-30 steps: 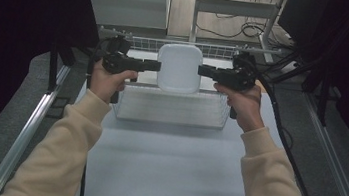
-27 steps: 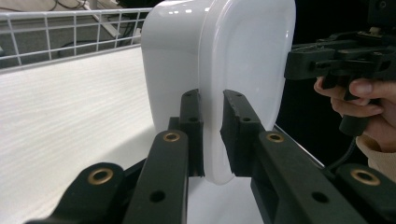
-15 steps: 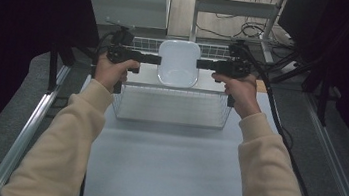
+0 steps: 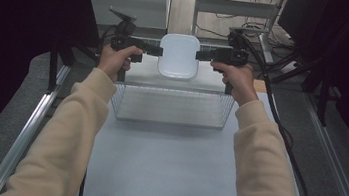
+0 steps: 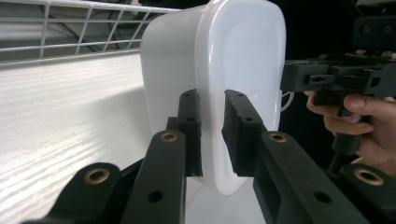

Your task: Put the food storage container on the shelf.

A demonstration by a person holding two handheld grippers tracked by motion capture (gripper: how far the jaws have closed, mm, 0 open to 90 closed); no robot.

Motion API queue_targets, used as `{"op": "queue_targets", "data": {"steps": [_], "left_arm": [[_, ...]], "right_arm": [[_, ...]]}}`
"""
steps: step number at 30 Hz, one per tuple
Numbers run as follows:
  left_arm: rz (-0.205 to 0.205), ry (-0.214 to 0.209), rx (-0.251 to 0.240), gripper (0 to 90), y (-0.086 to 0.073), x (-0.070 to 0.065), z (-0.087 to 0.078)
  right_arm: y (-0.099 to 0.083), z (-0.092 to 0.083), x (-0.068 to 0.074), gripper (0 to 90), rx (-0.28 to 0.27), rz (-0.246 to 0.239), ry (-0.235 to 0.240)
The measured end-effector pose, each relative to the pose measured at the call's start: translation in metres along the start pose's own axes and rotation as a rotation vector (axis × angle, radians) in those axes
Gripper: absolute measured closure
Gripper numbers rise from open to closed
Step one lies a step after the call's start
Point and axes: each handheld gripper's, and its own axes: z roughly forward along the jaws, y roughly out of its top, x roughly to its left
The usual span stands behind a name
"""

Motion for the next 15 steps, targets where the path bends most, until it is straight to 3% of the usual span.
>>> {"op": "queue_targets", "data": {"steps": [7, 15], "left_arm": [[-0.096, -0.027, -0.004, 73.7, 0.005, 0.015, 0.006], [-0.168, -0.034, -0.018, 69.2, 0.006, 0.028, 0.014]], "right_arm": [[0.005, 0.015, -0.012, 72.9, 0.013, 0.075, -0.015], [0.005, 0.023, -0.019, 69.8, 0.006, 0.131, -0.012]]}}
